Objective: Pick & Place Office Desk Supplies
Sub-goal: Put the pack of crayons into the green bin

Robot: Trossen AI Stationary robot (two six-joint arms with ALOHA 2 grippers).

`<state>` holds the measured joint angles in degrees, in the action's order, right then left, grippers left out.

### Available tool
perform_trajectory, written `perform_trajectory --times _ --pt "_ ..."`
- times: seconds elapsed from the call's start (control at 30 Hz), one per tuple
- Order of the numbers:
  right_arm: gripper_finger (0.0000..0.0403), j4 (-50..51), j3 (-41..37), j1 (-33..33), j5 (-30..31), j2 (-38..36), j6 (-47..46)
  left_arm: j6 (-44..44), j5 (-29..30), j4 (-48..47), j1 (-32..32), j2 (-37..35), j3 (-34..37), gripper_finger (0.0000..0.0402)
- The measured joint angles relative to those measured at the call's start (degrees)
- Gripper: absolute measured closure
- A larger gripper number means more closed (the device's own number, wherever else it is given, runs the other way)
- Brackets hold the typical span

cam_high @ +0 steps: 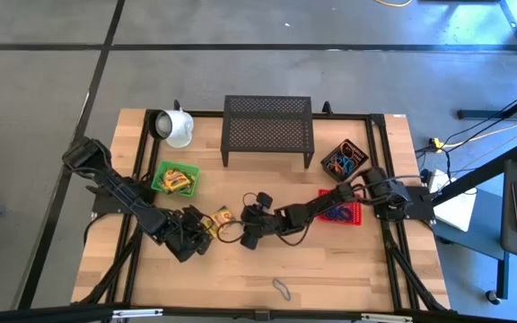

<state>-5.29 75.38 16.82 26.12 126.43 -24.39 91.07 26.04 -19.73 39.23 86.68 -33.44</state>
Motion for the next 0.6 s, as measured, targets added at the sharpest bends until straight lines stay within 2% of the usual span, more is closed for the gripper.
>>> perform_trajectory --times 0.6 --pt "0.0254 -3.3 0.1 -2.1 0.7 2.9 -0.3 -6.2 1.1 3.3 -2.2 0.2 0.3 0.0200"
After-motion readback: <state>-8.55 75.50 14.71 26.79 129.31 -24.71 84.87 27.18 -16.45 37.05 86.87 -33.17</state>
